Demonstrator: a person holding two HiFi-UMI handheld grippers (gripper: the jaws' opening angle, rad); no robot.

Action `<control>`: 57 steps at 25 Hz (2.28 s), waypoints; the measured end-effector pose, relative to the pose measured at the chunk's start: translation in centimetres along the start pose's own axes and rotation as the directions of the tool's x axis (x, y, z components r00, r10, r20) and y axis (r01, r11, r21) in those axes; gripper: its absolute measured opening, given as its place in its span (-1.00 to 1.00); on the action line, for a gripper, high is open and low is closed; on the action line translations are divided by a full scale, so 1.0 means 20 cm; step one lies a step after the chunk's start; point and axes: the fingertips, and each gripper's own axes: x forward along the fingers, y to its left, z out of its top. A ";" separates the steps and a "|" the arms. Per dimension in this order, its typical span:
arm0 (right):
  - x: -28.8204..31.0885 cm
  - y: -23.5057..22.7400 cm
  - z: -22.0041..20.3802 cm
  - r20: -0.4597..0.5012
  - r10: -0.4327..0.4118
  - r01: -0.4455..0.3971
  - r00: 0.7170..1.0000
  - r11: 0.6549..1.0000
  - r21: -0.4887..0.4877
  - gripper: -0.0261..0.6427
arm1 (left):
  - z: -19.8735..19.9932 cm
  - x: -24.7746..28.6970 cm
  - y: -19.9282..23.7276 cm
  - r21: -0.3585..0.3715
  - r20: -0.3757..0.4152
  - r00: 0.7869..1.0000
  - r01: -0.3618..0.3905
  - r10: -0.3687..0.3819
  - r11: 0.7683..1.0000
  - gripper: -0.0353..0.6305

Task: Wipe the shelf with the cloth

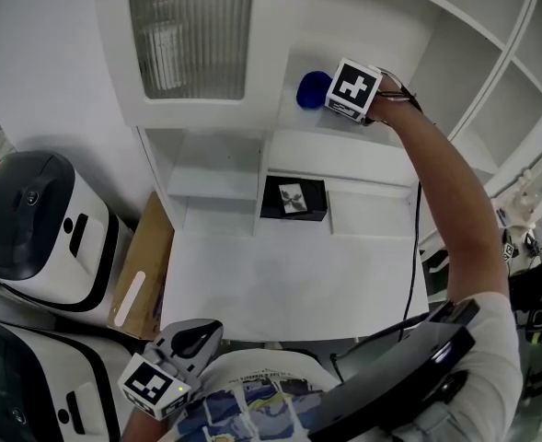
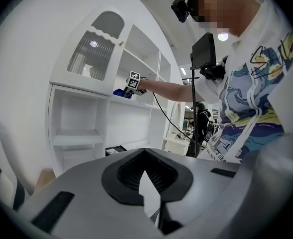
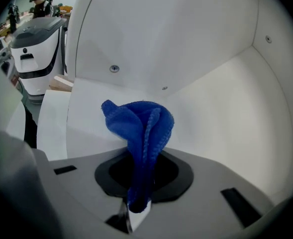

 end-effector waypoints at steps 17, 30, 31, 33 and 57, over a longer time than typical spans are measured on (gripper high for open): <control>-0.06 -0.19 -0.85 -0.265 -0.053 0.091 0.963 0.987 0.133 -0.72 | 0.07 0.20 -0.04 0.021 -0.030 0.996 0.082 -0.081 0.996 -0.88; -0.16 -0.05 -0.26 -0.029 -0.066 0.067 0.997 0.997 0.036 -0.72 | 0.01 0.13 -0.03 0.024 -0.022 0.997 0.076 -0.076 0.997 -0.88; -0.17 -0.02 -0.18 -0.003 -0.058 0.058 0.998 0.998 0.015 -0.72 | 0.02 0.12 -0.03 0.024 -0.018 0.997 0.073 -0.073 0.997 -0.88; -0.16 0.04 -0.03 0.038 -0.041 0.042 0.998 0.999 -0.025 -0.72 | 0.03 0.10 -0.03 0.016 -0.018 0.998 0.060 -0.060 0.998 -0.88; -0.10 0.01 -0.43 -0.124 -0.036 0.041 0.992 0.998 0.041 -0.72 | -0.01 0.03 -0.01 0.013 0.015 0.997 0.074 -0.074 0.997 -0.88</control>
